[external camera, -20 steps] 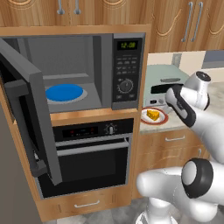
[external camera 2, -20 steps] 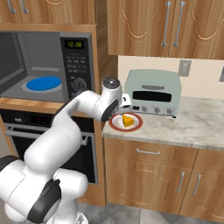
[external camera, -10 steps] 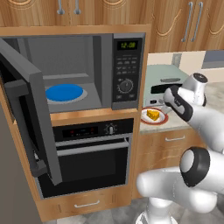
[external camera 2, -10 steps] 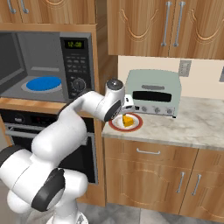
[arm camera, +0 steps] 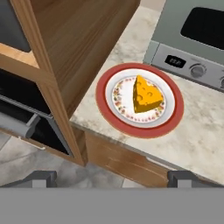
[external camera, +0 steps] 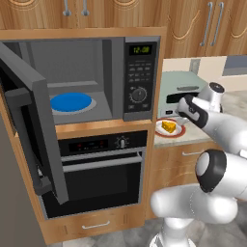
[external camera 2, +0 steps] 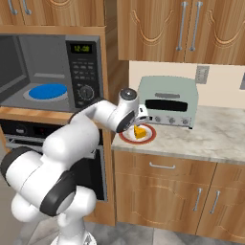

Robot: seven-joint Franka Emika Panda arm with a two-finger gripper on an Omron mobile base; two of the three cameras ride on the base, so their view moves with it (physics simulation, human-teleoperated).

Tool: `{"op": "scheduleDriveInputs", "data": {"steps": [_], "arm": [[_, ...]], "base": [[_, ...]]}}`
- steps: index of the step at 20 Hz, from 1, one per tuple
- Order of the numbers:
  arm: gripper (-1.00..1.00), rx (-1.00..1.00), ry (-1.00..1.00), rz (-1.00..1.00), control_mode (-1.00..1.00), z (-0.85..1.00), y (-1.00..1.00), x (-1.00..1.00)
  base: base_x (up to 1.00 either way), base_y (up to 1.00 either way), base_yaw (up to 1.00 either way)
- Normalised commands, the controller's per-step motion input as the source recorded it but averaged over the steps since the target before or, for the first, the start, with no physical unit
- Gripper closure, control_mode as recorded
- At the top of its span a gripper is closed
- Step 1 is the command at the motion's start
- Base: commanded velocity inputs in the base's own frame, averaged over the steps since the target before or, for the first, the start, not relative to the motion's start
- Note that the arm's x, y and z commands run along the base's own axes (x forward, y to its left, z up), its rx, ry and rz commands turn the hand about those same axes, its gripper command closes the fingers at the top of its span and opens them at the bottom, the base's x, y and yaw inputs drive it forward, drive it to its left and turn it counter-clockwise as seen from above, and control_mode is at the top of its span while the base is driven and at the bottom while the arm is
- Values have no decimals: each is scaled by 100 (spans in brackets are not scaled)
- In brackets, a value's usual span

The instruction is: Pick the cheese from the counter and place it in the microwave. Then turn on the microwave.

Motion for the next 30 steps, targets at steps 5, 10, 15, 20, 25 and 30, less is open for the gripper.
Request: {"op": "scheduleDriveInputs", "data": {"steps": [5, 10, 15, 20, 25, 30], "arm": [[-100, 0, 0, 1, -100, -13, -5, 24], [-100, 0, 1, 1, -100, -12, -5, 22], [-100, 0, 1, 2, -100, -12, -5, 24], [-100, 0, 1, 1, -100, -11, -6, 22], [-100, 0, 0, 1, -100, -11, -5, 17], [-100, 0, 0, 2, -100, -13, -1, 16]], "base": [[0, 0, 0], [0, 0, 0], [0, 0, 0], [0, 0, 0], [0, 0, 0], [0, 0, 0]]}}
